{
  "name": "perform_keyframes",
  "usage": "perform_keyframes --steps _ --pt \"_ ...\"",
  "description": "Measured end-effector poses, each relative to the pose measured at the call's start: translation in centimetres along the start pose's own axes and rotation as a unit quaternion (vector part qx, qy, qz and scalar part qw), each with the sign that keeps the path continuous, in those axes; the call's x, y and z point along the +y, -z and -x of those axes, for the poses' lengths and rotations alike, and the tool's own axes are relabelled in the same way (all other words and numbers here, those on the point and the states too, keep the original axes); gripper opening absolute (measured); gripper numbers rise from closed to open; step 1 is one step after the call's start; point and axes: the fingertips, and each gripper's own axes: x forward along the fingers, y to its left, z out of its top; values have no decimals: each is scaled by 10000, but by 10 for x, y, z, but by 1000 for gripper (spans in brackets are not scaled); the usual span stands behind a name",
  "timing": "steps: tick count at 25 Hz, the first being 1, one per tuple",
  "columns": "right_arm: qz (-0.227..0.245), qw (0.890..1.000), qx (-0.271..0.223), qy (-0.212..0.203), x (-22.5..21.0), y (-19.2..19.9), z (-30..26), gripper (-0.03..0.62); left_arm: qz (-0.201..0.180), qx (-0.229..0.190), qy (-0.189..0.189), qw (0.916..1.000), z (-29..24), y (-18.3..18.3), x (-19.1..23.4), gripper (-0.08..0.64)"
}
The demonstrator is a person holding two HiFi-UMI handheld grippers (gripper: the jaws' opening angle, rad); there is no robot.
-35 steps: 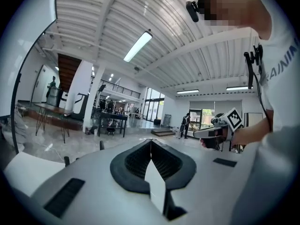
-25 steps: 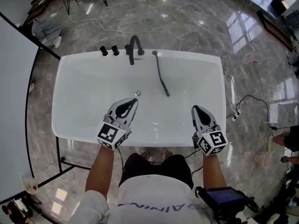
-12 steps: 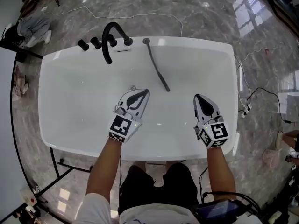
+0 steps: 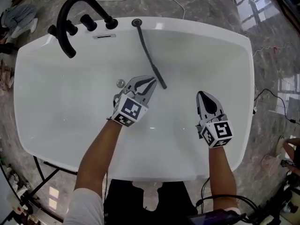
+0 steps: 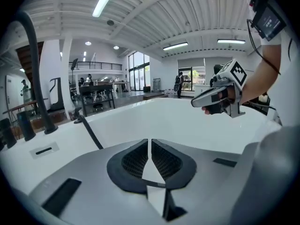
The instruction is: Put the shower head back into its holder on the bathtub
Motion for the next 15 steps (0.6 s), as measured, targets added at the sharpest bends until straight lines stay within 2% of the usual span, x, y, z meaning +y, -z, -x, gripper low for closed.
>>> perform_keyframes --steps 4,7,12,14,15 --pt "-34 9999 124 -92 -15 43 -27 7 -184 157 4 9997 -40 35 8 18" --pt "-93 9992 243 -291 -17 78 -49 7 -807 568 254 9948 -74 67 0 20" --pt "101 9959 568 -703 -4 130 -89 7 -1628 1084 719 9780 -115 117 -10 33" --pt "60 9939 669 -875 3 149 -101 6 -1996 1354 968 9656 -126 139 -17 106" --pt "41 9929 719 -946 6 158 -106 8 -2199 1497 1069 9580 -132 151 -20 112"
